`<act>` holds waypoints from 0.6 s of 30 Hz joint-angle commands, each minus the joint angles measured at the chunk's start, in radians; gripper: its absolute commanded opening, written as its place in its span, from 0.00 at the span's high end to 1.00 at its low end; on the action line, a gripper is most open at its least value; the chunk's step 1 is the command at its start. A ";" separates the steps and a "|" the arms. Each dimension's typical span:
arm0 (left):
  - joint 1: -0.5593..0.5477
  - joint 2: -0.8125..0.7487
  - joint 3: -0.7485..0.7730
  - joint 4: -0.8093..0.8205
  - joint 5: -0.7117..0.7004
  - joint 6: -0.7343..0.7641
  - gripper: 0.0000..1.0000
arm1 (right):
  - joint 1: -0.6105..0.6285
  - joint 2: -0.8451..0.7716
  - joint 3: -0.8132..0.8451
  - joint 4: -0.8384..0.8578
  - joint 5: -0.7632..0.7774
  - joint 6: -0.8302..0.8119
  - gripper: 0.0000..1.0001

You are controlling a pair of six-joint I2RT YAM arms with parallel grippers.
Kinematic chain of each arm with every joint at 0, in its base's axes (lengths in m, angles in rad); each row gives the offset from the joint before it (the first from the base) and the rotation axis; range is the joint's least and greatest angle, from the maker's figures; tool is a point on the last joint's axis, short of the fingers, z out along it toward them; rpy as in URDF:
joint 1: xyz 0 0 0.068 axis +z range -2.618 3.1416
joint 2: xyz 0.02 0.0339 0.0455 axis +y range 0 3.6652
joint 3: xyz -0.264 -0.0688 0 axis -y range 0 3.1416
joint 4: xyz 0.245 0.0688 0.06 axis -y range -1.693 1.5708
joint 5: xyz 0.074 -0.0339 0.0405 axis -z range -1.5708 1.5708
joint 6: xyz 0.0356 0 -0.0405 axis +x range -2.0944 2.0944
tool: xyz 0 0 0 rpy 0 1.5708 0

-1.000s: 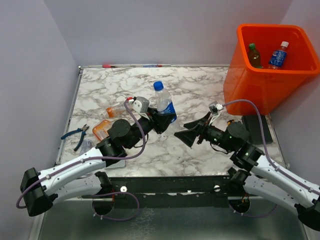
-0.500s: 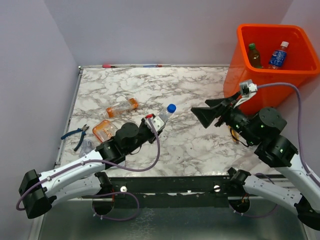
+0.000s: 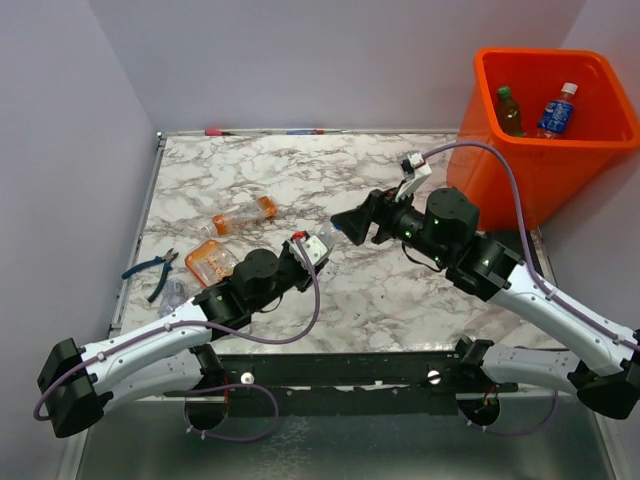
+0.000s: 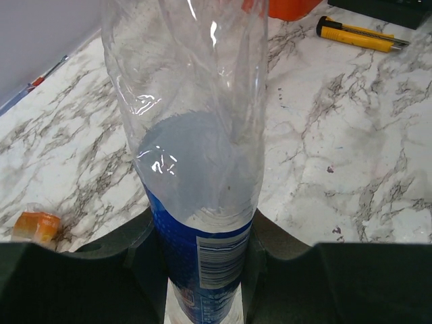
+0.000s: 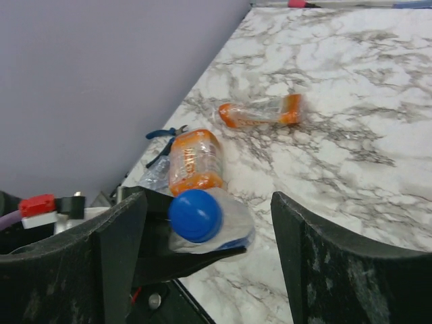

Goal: Put the plastic bottles in the bin
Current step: Pick up the plastic bottle at the center of the board.

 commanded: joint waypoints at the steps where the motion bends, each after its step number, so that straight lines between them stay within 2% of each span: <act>1: 0.000 0.038 0.048 0.008 0.045 -0.073 0.97 | 0.054 0.049 0.013 0.089 0.000 0.009 0.25; 6: 0.001 0.045 0.055 0.004 0.057 -0.100 0.97 | 0.065 0.090 0.018 0.070 0.035 0.022 0.34; 13: 0.001 0.024 0.038 0.018 0.055 -0.106 0.97 | 0.065 0.059 -0.041 0.095 0.106 0.061 0.46; 18: 0.001 0.021 0.032 0.024 0.059 -0.106 0.97 | 0.065 0.067 -0.053 0.106 0.100 0.091 0.48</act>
